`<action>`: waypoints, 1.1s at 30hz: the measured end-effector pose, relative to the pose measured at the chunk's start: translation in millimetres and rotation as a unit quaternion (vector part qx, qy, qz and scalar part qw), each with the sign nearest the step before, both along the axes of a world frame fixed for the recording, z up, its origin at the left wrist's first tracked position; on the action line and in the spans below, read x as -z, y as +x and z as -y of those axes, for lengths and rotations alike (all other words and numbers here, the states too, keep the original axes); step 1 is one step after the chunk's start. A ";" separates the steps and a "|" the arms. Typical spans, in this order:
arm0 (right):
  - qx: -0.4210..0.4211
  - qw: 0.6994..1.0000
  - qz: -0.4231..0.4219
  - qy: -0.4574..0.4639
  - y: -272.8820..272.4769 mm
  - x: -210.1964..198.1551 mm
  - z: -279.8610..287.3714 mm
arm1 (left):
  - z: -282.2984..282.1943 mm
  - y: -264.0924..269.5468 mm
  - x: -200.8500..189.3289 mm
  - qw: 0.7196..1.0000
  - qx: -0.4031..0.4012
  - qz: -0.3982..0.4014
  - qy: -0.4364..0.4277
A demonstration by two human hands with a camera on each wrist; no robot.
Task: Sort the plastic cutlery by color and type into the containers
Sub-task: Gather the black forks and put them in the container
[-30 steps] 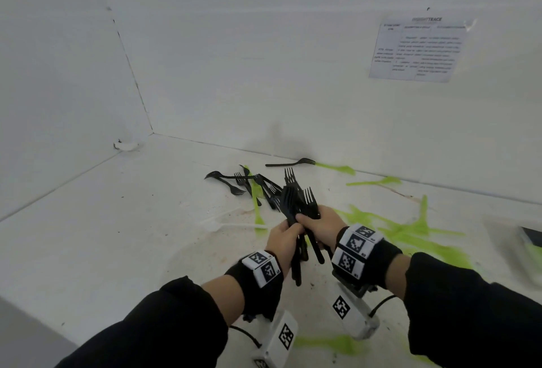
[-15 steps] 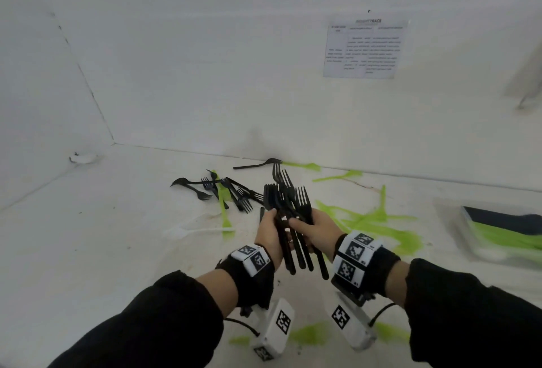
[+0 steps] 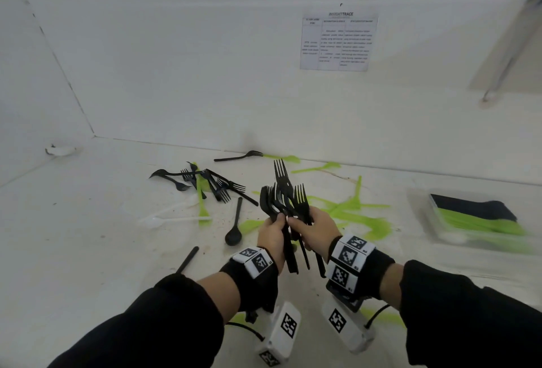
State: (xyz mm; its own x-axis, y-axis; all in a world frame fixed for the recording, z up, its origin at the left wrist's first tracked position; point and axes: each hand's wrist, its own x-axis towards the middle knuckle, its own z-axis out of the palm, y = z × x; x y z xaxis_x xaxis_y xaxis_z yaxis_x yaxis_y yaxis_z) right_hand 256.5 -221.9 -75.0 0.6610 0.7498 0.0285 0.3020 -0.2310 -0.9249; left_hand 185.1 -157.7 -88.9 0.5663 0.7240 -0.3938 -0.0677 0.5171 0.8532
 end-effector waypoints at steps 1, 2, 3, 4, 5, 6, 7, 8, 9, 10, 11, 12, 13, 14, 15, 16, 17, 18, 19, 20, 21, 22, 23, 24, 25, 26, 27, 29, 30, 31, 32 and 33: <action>-0.004 1.000 -0.003 0.002 -0.4 -0.4 3.2 | 0.8 1.1 0.5 1.000 -0.013 -0.002 -0.005; -0.013 1.000 -0.008 0.000 -1.3 -0.8 6.6 | 1.6 2.5 0.9 1.000 -0.025 0.001 -0.008; -0.025 1.000 -0.012 -0.005 -2.2 -1.1 9.5 | 2.7 3.3 0.3 1.000 -0.029 0.002 -0.007; -0.035 0.999 -0.013 -0.012 -3.2 -1.9 12.6 | 4.6 3.3 -1.4 1.000 -0.027 0.002 -0.003; -0.041 0.999 -0.009 -0.019 -3.2 -2.6 14.7 | 6.0 3.5 -2.4 1.000 -0.019 0.005 0.000; -0.046 0.999 -0.005 -0.026 -2.7 -3.9 16.3 | 6.9 4.0 -3.1 1.000 -0.017 0.010 0.001; -0.052 0.998 -0.009 -0.030 -1.8 -5.3 17.3 | 7.2 4.7 -2.8 1.000 -0.018 0.014 -0.001; -0.058 0.998 -0.027 -0.029 -1.2 -7.3 18.1 | 7.1 5.3 -3.4 1.000 -0.027 0.015 -0.004; -0.063 0.996 -0.054 -0.021 -0.5 -9.3 18.6 | 6.0 5.7 -4.6 0.999 -0.040 0.013 -0.006; -0.067 0.994 -0.083 -0.014 -0.4 -11.6 19.6 | 5.1 5.6 -6.5 0.999 -0.050 0.011 -0.011; -0.072 0.991 -0.108 -0.009 0.8 -13.7 21.3 | 4.1 6.7 -6.7 0.998 -0.054 0.011 -0.020; -0.078 0.989 -0.129 -0.009 2.0 -14.9 23.0 | 3.2 7.5 -7.6 0.998 -0.052 0.010 -0.033; -0.084 0.985 -0.148 -0.009 3.8 -15.5 24.4 | 2.8 7.7 -9.8 0.998 -0.046 0.010 -0.043; -0.089 0.982 -0.164 -0.008 5.8 -15.2 25.6 | 2.2 8.9 -11.1 0.998 -0.041 0.012 -0.051; -0.092 0.980 -0.176 -0.008 8.1 -14.4 26.5 | 1.6 10.4 -11.8 0.998 -0.033 0.022 -0.058; -0.092 0.979 -0.183 -0.013 10.7 -13.5 26.9 | 1.0 12.2 -12.0 0.997 -0.023 0.035 -0.064; -0.089 0.978 -0.187 -0.020 13.2 -12.8 26.8 | 1.2 13.8 -12.3 0.997 -0.013 0.039 -0.064; -0.084 0.978 -0.191 -0.026 15.1 -12.8 26.5 | 1.7 15.1 -13.0 0.998 -0.006 0.038 -0.059; -0.078 0.978 -0.192 -0.030 17.0 -12.8 26.2 | 2.9 15.6 -14.4 0.998 -0.003 0.035 -0.050; -0.075 0.979 -0.188 -0.035 18.2 -13.5 25.8 | 3.1 17.6 -13.3 0.999 -0.001 0.034 -0.039; -0.071 0.981 -0.173 -0.045 19.7 -14.1 25.4 | 3.3 18.9 -12.1 0.999 -0.004 0.033 -0.027; -0.069 0.985 -0.148 -0.059 21.2 -14.2 24.7 | 2.8 20.1 -10.4 0.999 -0.009 0.031 -0.016; -0.066 0.989 -0.113 -0.074 22.1 -13.6 24.4 | 2.7 20.5 -9.1 0.999 -0.012 0.030 -0.006; -0.064 0.992 -0.071 -0.087 23.1 -11.8 23.8 | 1.9 21.5 -7.6 0.999 -0.013 0.032 0.000; -0.057 0.993 -0.025 -0.098 24.1 -9.9 23.8 | 1.3 23.1 -6.1 0.999 -0.016 0.030 0.006; -0.043 0.993 0.021 -0.106 25.1 -7.5 23.0 | 0.7 24.2 -5.4 0.999 -0.021 0.025 0.012; -0.020 0.992 0.059 -0.111 26.0 -5.8 22.0 | 0.5 25.0 -4.0 0.999 -0.025 0.018 0.020; 0.012 0.991 0.079 -0.103 28.2 -3.5 18.6 | 2.2 25.6 -2.3 0.999 -0.029 0.015 0.032; 0.008 0.993 0.069 -0.093 29.1 -3.2 15.7 | 4.4 25.8 -2.0 0.999 -0.024 0.023 0.035; 0.001 0.995 0.058 -0.082 29.0 -3.3 13.1 | 6.5 25.6 -1.8 0.999 -0.015 0.034 0.035; -0.001 0.996 0.051 -0.075 29.0 -3.4 10.1 | 8.9 25.2 -3.2 0.999 -0.004 0.044 0.031; 0.002 0.996 0.050 -0.070 28.8 -3.2 7.9 | 10.7 24.8 -5.0 0.999 0.005 0.048 0.024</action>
